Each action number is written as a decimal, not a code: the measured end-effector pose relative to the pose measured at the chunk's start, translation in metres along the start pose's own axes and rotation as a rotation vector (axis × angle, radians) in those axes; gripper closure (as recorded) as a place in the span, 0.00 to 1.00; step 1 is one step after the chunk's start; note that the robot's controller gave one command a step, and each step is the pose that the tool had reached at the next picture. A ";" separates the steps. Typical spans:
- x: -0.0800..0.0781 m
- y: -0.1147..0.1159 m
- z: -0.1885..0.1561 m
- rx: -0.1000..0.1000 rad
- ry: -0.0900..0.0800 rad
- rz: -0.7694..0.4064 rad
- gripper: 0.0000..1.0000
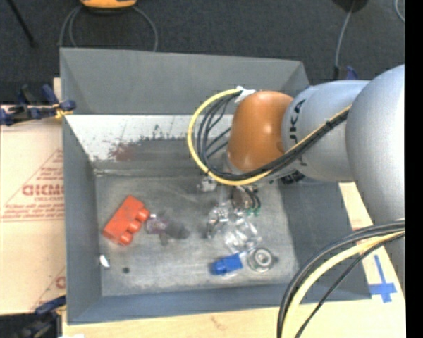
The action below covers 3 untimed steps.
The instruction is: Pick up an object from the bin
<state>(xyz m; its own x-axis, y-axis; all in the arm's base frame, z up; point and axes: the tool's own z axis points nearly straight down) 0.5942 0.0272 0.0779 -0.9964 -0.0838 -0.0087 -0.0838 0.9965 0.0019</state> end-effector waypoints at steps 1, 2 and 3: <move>0.002 0.087 0.001 0.004 -0.009 -0.046 0.00; 0.001 0.086 0.000 0.001 -0.010 -0.040 1.00; 0.004 0.088 -0.173 0.002 -0.005 -0.052 1.00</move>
Offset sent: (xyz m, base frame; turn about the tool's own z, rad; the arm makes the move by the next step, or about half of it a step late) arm -0.0152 0.0863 -0.0079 -0.0405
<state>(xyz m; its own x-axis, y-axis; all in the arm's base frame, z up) 0.5814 0.1145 0.2509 -0.9907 -0.1350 -0.0136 -0.1350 0.9908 -0.0010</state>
